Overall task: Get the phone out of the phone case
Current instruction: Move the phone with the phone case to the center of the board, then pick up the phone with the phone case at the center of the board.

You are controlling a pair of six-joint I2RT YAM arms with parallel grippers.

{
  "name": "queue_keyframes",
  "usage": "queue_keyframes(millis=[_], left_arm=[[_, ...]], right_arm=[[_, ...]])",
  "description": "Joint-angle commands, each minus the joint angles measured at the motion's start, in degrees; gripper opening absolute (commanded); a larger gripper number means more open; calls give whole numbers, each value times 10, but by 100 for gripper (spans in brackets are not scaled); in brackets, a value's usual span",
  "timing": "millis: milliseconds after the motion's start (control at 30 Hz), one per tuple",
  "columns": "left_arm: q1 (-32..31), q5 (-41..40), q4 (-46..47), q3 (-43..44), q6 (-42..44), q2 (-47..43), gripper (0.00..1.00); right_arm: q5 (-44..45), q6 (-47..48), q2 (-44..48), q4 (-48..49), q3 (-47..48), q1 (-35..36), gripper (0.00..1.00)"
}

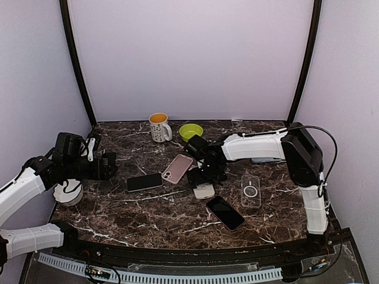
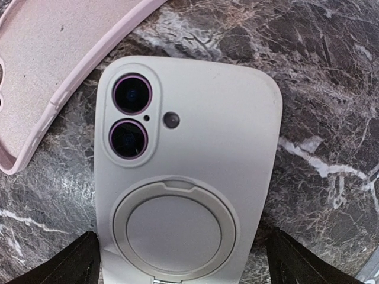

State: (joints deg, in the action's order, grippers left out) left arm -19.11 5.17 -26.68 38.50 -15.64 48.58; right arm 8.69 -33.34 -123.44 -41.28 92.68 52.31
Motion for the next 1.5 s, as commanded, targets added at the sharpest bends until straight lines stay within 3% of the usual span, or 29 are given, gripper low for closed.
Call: queue_keyframes(millis=[0,333,467,633,733,800,967,1200,1467], left_arm=[[0,0,2,-4,5,-2,81],[0,-4,-1,-2,6,3,81],[0,-9,-5,-1,6,1,81],[0,-19,-5,-3,7,-2,81],[0,-16,-4,-2,8,-3,81],[0,-6,1,0,15,-7,83],[0,70,54,-13,54,-59,98],[0,192,142,-48,142,-141,99],[-2,311,168,-55,277,-159,95]], right_arm=[[28,-44,-11,-27,12,12,99],[67,-108,-47,-35,37,41,93],[73,-120,-53,-23,12,42,81],[73,-110,-46,-13,-11,42,59],[79,-86,-24,2,-21,42,53],[80,-66,1,19,-29,42,52],[69,-13,79,73,-56,41,50],[-36,81,169,123,-83,41,46],[-260,125,229,160,-113,41,46]])
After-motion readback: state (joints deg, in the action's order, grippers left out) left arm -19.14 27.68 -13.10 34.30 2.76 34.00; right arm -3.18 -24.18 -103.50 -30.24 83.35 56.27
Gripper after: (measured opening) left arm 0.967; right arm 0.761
